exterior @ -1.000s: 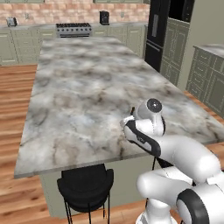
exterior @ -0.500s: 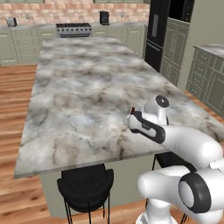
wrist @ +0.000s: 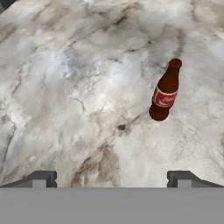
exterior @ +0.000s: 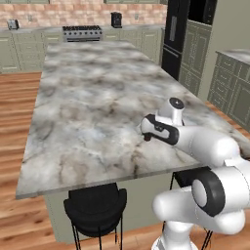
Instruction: Place the large bottle from the dining counter next to the other large bottle outside the sink, and place the small bottle from the dining counter next to the other small bottle inside the sink.
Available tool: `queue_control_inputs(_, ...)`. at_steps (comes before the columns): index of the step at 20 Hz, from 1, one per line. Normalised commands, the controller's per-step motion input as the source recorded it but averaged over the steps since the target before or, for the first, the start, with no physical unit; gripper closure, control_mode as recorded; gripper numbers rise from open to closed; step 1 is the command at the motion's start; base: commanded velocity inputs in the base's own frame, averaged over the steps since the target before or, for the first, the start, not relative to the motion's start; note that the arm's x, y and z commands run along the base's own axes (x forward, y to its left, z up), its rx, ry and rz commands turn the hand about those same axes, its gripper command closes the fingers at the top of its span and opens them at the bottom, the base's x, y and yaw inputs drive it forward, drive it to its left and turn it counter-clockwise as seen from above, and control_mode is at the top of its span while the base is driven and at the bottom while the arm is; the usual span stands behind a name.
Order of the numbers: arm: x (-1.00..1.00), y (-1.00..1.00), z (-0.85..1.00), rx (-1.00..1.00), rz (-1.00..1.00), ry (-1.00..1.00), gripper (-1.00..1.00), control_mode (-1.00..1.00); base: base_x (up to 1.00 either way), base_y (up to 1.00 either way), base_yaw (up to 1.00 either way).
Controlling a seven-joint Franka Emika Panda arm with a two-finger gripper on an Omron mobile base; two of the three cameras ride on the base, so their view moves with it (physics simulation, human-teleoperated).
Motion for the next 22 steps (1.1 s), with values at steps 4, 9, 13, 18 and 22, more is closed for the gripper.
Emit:
queue_control_inputs(4,-0.32,0.00,0.00,-0.01,0.00,-0.09,-1.00,-1.00,0.00,0.00,0.00)
queue_control_inputs(9,-0.26,0.00,-0.04,-0.02,0.00,-0.10,-1.00,-1.00,0.00,0.00,0.00)
queue_control_inputs(13,0.01,0.00,-0.01,-0.02,-0.03,-0.02,-1.00,-1.00,0.00,0.00,0.00)
queue_control_inputs(18,0.08,-0.04,0.00,-0.02,-0.06,0.00,-1.00,-1.00,0.00,0.00,0.00)
queue_control_inputs(22,0.15,-0.18,0.00,0.00,-0.06,0.00,-1.00,-1.00,0.00,0.00,0.00)
